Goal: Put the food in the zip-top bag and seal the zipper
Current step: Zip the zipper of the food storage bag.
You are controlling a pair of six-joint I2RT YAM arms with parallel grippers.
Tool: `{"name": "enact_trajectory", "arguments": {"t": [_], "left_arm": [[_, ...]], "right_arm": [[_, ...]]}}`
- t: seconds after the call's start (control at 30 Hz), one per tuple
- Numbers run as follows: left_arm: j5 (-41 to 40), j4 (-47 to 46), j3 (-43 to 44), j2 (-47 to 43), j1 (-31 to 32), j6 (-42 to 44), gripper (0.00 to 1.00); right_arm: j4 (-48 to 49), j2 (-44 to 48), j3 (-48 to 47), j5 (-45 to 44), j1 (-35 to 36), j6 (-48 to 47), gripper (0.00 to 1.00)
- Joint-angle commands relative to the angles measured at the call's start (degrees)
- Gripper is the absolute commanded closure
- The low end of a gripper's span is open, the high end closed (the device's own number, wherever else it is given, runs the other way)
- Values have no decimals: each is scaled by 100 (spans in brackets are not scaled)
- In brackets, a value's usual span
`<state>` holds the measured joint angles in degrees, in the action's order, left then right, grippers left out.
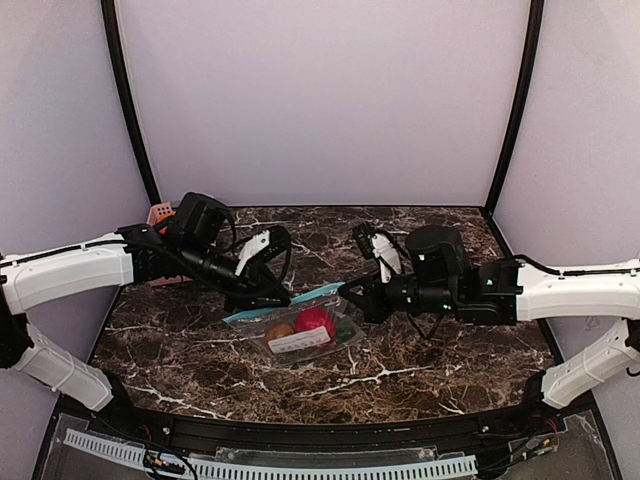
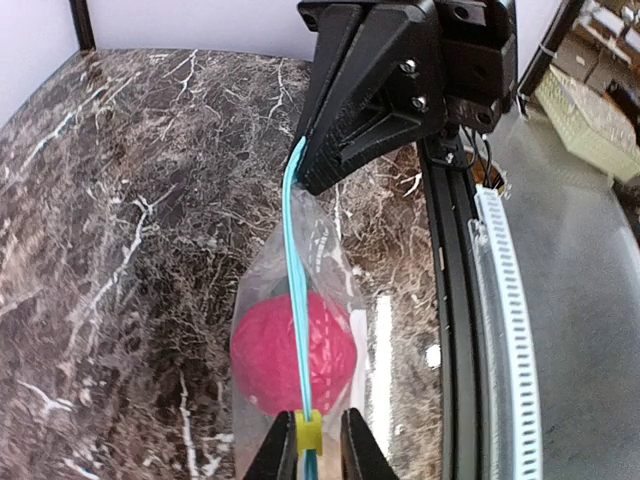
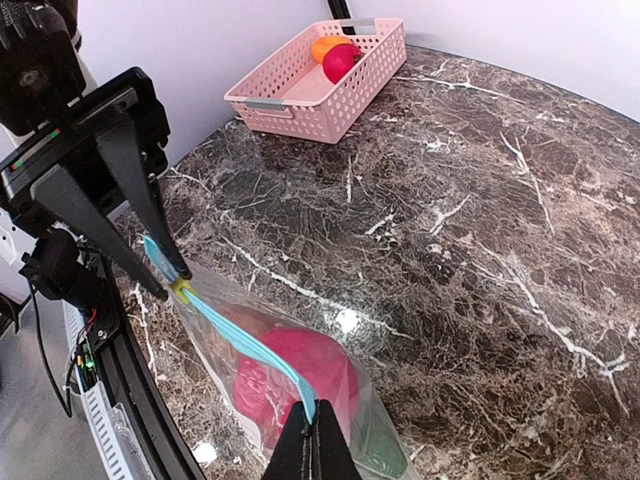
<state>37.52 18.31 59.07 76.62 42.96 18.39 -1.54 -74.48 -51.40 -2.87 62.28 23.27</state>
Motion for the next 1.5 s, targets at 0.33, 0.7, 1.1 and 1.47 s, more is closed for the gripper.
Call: {"name": "enact_trajectory", "arguments": {"t": [0.33,0.7,1.1,1.47], "left_arm": [[182,-311,-205,-639,-33,-546,14],[563,244,308,-279,-167,-261,15],[127,1050,279,-391,-500,310,42],[92,1100,227,-204,-632,418,49]], "right_arm": [[639,-318,-151,1147,-58,-224,100],[434,-335,-256,1272,-58,-218,100],[374,-274,-262,1233,-50,-252,100],[364,-305,-329,1315,-54,-283,100]]}}
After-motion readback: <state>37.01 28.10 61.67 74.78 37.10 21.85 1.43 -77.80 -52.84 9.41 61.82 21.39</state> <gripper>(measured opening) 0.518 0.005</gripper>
